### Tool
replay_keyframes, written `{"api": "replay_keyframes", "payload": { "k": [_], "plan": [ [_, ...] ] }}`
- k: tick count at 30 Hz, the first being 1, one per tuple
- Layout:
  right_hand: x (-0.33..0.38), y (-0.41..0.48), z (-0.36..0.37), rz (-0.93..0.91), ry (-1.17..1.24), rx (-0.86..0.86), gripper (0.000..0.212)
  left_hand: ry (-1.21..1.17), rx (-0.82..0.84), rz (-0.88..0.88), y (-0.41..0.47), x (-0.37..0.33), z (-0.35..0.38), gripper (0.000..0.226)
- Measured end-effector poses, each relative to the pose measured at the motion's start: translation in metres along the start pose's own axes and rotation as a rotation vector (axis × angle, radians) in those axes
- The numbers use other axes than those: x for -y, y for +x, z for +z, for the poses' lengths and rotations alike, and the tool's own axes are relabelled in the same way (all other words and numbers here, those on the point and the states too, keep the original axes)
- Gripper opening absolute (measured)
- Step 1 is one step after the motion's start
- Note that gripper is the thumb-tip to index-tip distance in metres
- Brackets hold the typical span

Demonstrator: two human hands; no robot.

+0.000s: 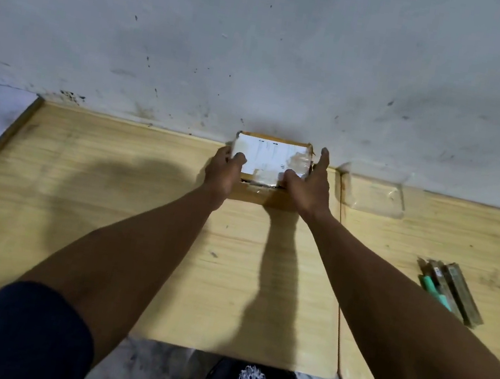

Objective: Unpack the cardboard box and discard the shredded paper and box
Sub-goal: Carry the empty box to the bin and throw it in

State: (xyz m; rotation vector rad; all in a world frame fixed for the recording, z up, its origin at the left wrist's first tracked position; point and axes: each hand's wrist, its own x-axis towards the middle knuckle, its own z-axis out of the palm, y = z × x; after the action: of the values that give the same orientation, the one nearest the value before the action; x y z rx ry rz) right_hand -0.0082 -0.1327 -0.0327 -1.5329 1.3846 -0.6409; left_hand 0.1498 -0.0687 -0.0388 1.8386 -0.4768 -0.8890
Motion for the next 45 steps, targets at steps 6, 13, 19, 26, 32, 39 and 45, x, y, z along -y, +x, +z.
{"api": "replay_keyframes", "payload": {
  "k": [6,13,19,26,32,39,45],
  "plan": [
    [-0.014,0.003,0.018,-0.102,-0.008,-0.076,0.083,-0.018,0.019,0.128,0.01,0.018,0.011,0.04],
    [-0.014,0.008,0.018,-0.113,-0.014,-0.092,0.084,-0.043,-0.001,0.172,0.011,0.017,0.014,0.041],
    [-0.005,-0.004,0.001,-0.067,-0.05,0.015,0.087,-0.083,0.042,0.105,-0.01,0.009,0.008,0.044],
    [0.003,-0.077,-0.04,0.001,-0.131,-0.021,0.088,-0.093,0.089,0.033,-0.087,0.001,0.006,0.048],
    [-0.006,-0.174,-0.084,0.124,-0.311,-0.097,0.086,0.007,0.206,-0.048,-0.176,0.013,0.0,0.051],
    [-0.054,-0.298,-0.145,0.28,-0.439,-0.199,0.084,0.238,0.367,-0.126,-0.286,0.042,0.022,0.056],
    [-0.122,-0.365,-0.163,0.435,-0.442,-0.12,0.078,0.375,0.453,-0.328,-0.35,0.106,0.039,0.072]
  ]
}}
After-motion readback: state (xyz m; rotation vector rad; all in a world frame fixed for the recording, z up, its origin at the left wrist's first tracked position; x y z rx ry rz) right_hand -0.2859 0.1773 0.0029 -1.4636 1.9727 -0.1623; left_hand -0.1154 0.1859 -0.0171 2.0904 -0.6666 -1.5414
